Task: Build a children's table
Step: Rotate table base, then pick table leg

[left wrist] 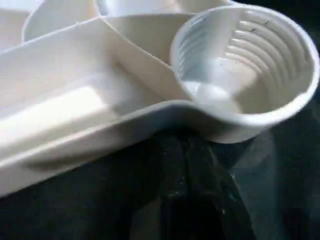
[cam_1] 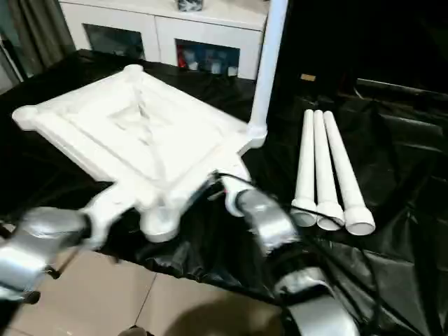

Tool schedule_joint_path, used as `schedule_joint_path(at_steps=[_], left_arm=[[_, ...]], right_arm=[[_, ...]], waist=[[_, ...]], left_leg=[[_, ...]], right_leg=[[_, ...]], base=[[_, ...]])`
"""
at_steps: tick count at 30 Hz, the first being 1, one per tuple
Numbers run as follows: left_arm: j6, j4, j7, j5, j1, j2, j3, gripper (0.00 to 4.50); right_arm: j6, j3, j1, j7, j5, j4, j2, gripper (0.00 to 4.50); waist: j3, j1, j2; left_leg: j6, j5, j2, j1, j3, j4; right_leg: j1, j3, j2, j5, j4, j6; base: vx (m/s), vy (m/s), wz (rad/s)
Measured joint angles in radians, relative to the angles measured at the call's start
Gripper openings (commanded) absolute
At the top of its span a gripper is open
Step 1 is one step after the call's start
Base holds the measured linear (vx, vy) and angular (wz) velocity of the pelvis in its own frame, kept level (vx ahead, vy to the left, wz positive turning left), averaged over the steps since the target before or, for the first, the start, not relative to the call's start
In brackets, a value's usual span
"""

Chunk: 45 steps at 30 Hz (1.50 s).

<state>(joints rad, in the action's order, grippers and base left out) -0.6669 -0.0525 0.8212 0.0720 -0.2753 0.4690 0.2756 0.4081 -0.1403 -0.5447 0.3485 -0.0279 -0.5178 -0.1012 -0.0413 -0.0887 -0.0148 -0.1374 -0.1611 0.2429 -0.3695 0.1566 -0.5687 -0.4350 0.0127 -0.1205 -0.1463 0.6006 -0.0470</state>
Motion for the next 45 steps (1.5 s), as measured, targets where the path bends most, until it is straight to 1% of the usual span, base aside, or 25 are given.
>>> schedule_joint_path(at_steps=[7,9,11,12,13,16,17,18,19,21,22,23,26,27,28,32,33,34,36,37,40,42,43,44,45], left_arm=[[0.038,0.096,-0.109,0.011,-0.049,-0.131,0.02,0.0],[0.042,0.098,-0.127,0.012,-0.05,-0.136,0.021,0.0],[0.041,0.083,-0.139,0.012,-0.045,-0.134,0.016,0.0],[0.037,0.067,-0.143,0.011,-0.039,-0.132,0.012,0.0],[0.033,0.014,-0.147,0.001,-0.013,-0.128,-0.007,0.0],[0.032,-0.125,-0.15,-0.037,0.046,-0.125,-0.064,0.0],[0.033,-0.157,-0.16,-0.049,0.059,-0.134,-0.088,0.2],[0.032,-0.186,-0.173,-0.064,0.07,-0.148,-0.113,0.2],[0.03,-0.218,-0.185,-0.089,0.082,-0.174,-0.149,0.41],[0.016,-0.256,-0.189,-0.132,0.09,-0.196,-0.173,0.44],[0.012,-0.275,-0.18,-0.156,0.093,-0.198,-0.176,0.66],[0.011,-0.287,-0.172,-0.165,0.095,-0.196,-0.175,0.66],[-0.005,-0.306,-0.165,-0.184,0.105,-0.193,-0.174,0.92],[-0.009,-0.309,-0.161,-0.188,0.105,-0.193,-0.173,0.92],[-0.023,-0.322,-0.157,-0.199,0.107,-0.193,-0.176,1.13],[-0.07,-0.371,-0.14,-0.242,0.109,-0.178,-0.171,1.27],[-0.08,-0.381,-0.133,-0.255,0.111,-0.168,-0.171,1.47],[-0.096,-0.397,-0.125,-0.269,0.117,-0.159,-0.17,1.57],[-0.112,-0.412,-0.119,-0.286,0.119,-0.16,-0.169,1.62],[-0.116,-0.416,-0.116,-0.294,0.119,-0.16,-0.17,1.69],[-0.135,-0.433,-0.115,-0.303,0.119,-0.157,-0.17,2.01],[-0.141,-0.434,-0.115,-0.31,0.119,-0.153,-0.169,2.08],[-0.143,-0.434,-0.115,-0.315,0.119,-0.148,-0.167,2.25],[-0.145,-0.435,-0.116,-0.316,0.119,-0.145,-0.166,2.36],[-0.148,-0.436,-0.116,-0.318,0.119,-0.141,-0.165,2.36]], right_arm=[[0.116,0.054,0.131,0.009,0.021,0.333,-0.082,0.02],[0.143,0.058,0.151,0.008,0.026,0.4,-0.088,0.02],[0.189,0.077,0.171,0.007,0.039,0.489,-0.089,0.02],[0.209,0.087,0.176,0.006,0.048,0.519,-0.088,0.02],[0.242,0.107,0.189,0.004,0.07,0.571,-0.081,0.18],[0.306,0.145,0.199,-0.016,0.098,0.644,-0.066,0.18],[0.319,0.15,0.193,-0.028,0.098,0.645,-0.064,0.36],[0.331,0.155,0.182,-0.045,0.096,0.638,-0.06,0.36],[0.344,0.166,0.157,-0.069,0.093,0.614,-0.056,0.55],[0.37,0.183,0.109,-0.105,0.079,0.574,-0.056,0.64],[0.396,0.2,0.074,-0.13,0.068,0.543,-0.059,0.86],[0.418,0.215,0.052,-0.147,0.062,0.523,-0.066,0.86],[0.462,0.252,0.017,-0.171,0.056,0.476,-0.086,1.17],[0.466,0.258,0.014,-0.174,0.057,0.464,-0.091,1.17],[0.468,0.266,-0.002,-0.181,0.059,0.437,-0.094,1.39],[0.458,0.281,-0.05,-0.199,0.061,0.363,-0.116,1.62],[0.454,0.284,-0.061,-0.199,0.061,0.343,-0.119,1.83],[0.452,0.289,-0.076,-0.2,0.061,0.313,-0.121,1.9],[0.45,0.294,-0.093,-0.202,0.061,0.272,-0.13,1.97],[0.45,0.299,-0.095,-0.204,0.061,0.262,-0.132,2.16],[0.449,0.309,-0.106,-0.207,0.066,0.209,-0.138,2.41],[0.449,0.309,-0.116,-0.207,0.066,0.186,-0.138,2.5],[0.449,0.309,-0.121,-0.207,0.066,0.174,-0.138,2.73],[0.448,0.309,-0.125,-0.208,0.066,0.16,-0.139,2.82],[0.447,0.309,-0.127,-0.209,0.066,0.148,-0.139,2.82]], waist=[[0.0,0.007,0.008],[-0.001,0.013,0.011],[-0.002,0.027,0.016],[-0.003,0.031,0.02],[-0.003,0.035,0.025],[0.001,0.038,0.037],[0.001,0.039,0.04],[0.002,0.039,0.041],[0.001,0.041,0.041],[0.001,0.043,0.041],[0.001,0.044,0.041],[0.002,0.044,0.04],[0.002,0.043,0.04],[0.002,0.043,0.04],[0.002,0.044,0.04],[0.002,0.052,0.04],[0.002,0.053,0.04],[0.002,0.054,0.04],[0.002,0.052,0.04],[0.002,0.052,0.04],[0.002,0.051,0.04],[0.002,0.051,0.04],[0.002,0.051,0.04],[0.002,0.051,0.04],[0.002,0.051,0.04]], left_leg=[[0.0,0.0,0.0,0.0,0.0,0.0],[0.0,0.0,0.001,0.0,0.0,0.0],[0.0,0.0,0.001,0.0,-0.001,0.0],[0.0,0.0,0.001,0.0,-0.002,0.0],[0.0,0.0,0.001,-0.001,-0.002,0.0],[0.0,0.0,0.0,-0.001,-0.002,0.0],[0.0,0.0,0.0,-0.001,-0.002,0.0],[0.0,0.0,0.0,-0.001,-0.002,0.0],[0.0,0.0,0.0,-0.001,-0.002,0.0],[0.0,0.0,0.0,-0.001,-0.002,-0.001],[0.0,0.0,0.0,-0.001,-0.002,-0.001],[0.0,0.0,0.0,-0.001,-0.002,-0.001],[0.0,0.0,0.0,-0.002,-0.002,-0.001],[0.0,0.0,0.0,-0.002,-0.002,-0.001],[0.0,0.0,0.0,-0.003,-0.002,-0.002],[0.0,0.0,0.0,-0.004,-0.002,-0.002],[0.0,0.0,0.0,-0.004,-0.002,-0.002],[0.0,0.0,0.0,-0.004,-0.002,-0.002],[0.0,0.0,0.0,-0.004,-0.002,-0.003],[0.0,0.0,0.0,-0.004,-0.002,-0.004],[0.0,0.0,0.0,-0.004,-0.002,-0.007],[0.001,0.0,0.0,-0.005,-0.002,-0.009],[0.001,0.0,0.0,-0.005,-0.002,-0.01],[0.001,0.0,0.0,-0.005,-0.002,-0.011],[0.001,0.0,0.0,-0.005,-0.002,-0.012]], right_leg=[[0.0,0.0,0.001,0.0,0.0,0.0],[-0.001,0.0,0.002,0.0,-0.001,-0.001],[0.0,0.0,0.002,-0.001,-0.001,-0.003],[-0.001,0.0,0.002,-0.002,-0.002,-0.004],[-0.001,0.0,0.002,-0.002,-0.003,-0.004],[0.0,0.0,0.002,-0.001,-0.004,-0.002],[0.0,0.0,0.002,-0.001,-0.004,-0.002],[0.0,0.0,0.002,-0.001,-0.004,-0.003],[-0.001,0.0,0.002,-0.003,-0.004,-0.005],[-0.001,0.0,0.002,-0.003,-0.004,-0.006],[-0.001,0.0,0.002,-0.003,-0.004,-0.006],[-0.001,0.0,0.002,-0.003,-0.004,-0.006],[-0.001,0.0,0.002,-0.003,-0.004,-0.006],[-0.001,0.0,0.002,-0.003,-0.004,-0.006],[-0.001,0.0,0.002,-0.003,-0.004,-0.007],[-0.001,0.0,0.002,-0.002,-0.003,-0.007],[-0.001,0.0,0.002,-0.002,-0.003,-0.007],[-0.001,0.0,0.002,-0.002,-0.003,-0.007],[-0.001,0.0,0.002,-0.001,-0.003,-0.004],[-0.002,0.0,0.002,-0.001,-0.003,-0.004],[-0.001,-0.001,0.002,-0.001,-0.003,-0.004],[-0.001,-0.001,0.002,-0.001,-0.002,-0.004],[-0.001,-0.001,0.002,-0.001,-0.002,-0.004],[-0.001,-0.001,0.002,-0.001,-0.001,-0.004],[-0.001,-0.001,0.002,-0.001,-0.001,-0.004]], base=[[0.0,0.0,0.0],[0.0,0.0,0.0],[0.0,0.0,0.0],[0.0,0.0,0.0],[0.0,0.0,0.0],[0.0,0.0,0.0],[0.0,0.0,0.0],[0.0,0.0,0.0],[0.0,0.0,0.0],[0.0,0.0,0.0],[0.0,0.0,0.0],[0.0,0.0,0.0],[0.0,0.0,0.0],[0.0,0.0,0.0],[0.0,0.0,0.0],[0.0,0.0,0.0],[0.0,0.0,0.0],[0.0,0.0,0.0],[0.0,0.0,0.0],[0.0,0.0,0.0],[0.0,0.0,0.0],[0.0,0.0,0.0],[0.0,0.0,0.0],[0.0,0.0,0.0],[0.0,0.0,0.0]])
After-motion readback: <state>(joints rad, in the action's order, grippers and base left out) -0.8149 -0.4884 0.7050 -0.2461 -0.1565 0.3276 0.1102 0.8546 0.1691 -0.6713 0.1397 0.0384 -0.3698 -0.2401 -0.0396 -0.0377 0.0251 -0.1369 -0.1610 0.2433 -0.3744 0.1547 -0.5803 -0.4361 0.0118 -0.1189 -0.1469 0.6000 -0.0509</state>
